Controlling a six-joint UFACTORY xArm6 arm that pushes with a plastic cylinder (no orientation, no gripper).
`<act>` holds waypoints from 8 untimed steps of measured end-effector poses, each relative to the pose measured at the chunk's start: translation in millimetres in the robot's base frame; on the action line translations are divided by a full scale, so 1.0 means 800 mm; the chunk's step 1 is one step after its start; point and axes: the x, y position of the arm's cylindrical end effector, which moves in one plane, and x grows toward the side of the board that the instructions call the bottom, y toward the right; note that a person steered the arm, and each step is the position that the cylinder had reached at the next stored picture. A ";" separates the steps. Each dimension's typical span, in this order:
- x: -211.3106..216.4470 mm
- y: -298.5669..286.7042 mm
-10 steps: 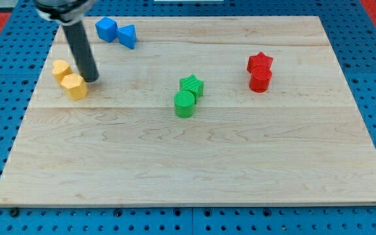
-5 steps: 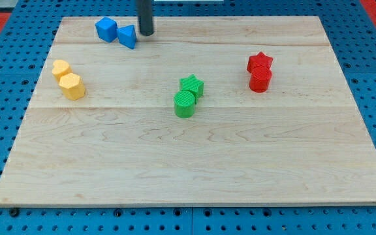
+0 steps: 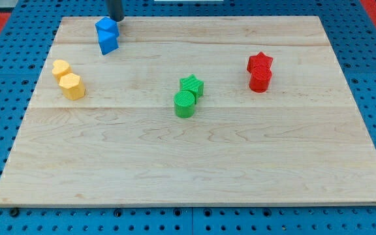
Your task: Push the blue blocks towards the center left side of the board
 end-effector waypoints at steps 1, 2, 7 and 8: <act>0.034 0.007; 0.072 0.007; 0.190 0.050; 0.180 0.168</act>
